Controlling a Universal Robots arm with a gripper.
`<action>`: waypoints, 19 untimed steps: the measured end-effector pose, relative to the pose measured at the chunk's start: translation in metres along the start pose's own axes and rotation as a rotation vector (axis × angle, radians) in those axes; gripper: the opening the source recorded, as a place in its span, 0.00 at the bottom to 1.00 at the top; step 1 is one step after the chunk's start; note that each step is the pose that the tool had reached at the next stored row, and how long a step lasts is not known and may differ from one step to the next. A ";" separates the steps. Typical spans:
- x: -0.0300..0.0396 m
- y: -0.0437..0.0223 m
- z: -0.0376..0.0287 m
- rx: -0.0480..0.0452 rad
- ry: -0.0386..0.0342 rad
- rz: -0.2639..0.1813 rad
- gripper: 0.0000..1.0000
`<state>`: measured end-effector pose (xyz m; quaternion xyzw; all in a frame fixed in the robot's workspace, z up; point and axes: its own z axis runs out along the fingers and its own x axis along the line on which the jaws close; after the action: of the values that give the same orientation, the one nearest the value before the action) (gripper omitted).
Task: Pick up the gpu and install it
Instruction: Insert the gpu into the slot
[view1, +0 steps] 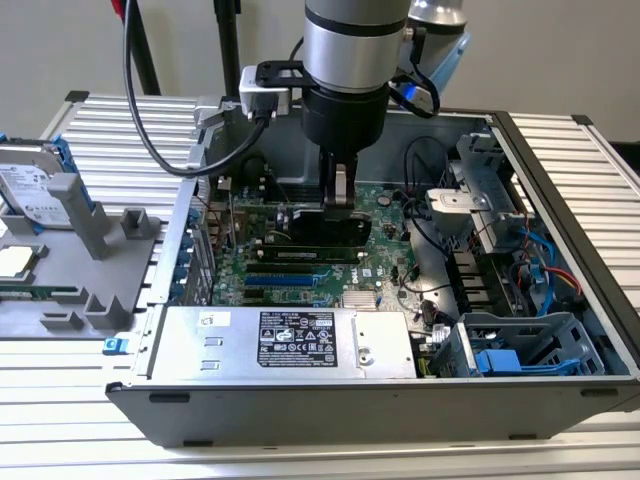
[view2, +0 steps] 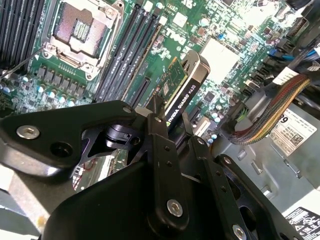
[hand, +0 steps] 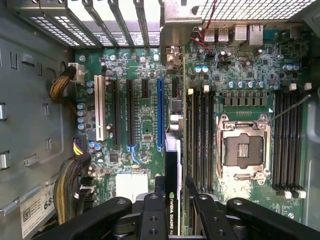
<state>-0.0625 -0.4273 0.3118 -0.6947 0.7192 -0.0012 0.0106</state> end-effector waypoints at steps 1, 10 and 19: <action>0.0000 0.0000 0.0003 0.0000 0.0001 0.000 0.00; 0.0000 0.0000 0.0031 0.0000 0.0001 0.000 0.00; 0.0001 0.0001 0.0039 0.0001 0.0001 0.000 0.00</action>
<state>-0.0625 -0.4273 0.3079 -0.6947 0.7192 -0.0012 0.0106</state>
